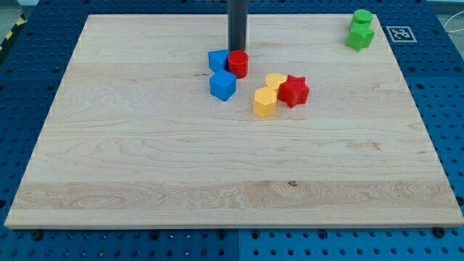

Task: Push blue triangle along with red circle to the group of blocks

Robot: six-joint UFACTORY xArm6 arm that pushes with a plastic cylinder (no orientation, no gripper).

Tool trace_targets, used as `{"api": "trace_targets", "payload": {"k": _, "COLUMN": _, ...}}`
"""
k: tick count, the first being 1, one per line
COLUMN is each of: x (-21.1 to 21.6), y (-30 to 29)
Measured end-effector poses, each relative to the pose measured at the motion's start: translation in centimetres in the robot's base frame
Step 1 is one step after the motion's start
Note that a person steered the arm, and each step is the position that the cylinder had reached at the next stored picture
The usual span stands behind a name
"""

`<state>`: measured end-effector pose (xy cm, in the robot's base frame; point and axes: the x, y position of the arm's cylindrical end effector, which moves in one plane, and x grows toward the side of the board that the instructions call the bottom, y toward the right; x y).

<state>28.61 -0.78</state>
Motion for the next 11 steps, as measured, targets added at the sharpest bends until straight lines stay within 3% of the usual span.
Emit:
{"api": "trace_targets", "payload": {"k": 1, "x": 0.7, "y": -4.3}}
{"api": "trace_targets", "payload": {"k": 2, "x": 3.8, "y": -5.9}}
{"api": "trace_targets", "payload": {"k": 3, "x": 4.0, "y": -5.3}}
{"api": "trace_targets", "payload": {"k": 6, "x": 5.8, "y": -0.6}}
{"api": "trace_targets", "payload": {"k": 11, "x": 7.3, "y": 13.1}}
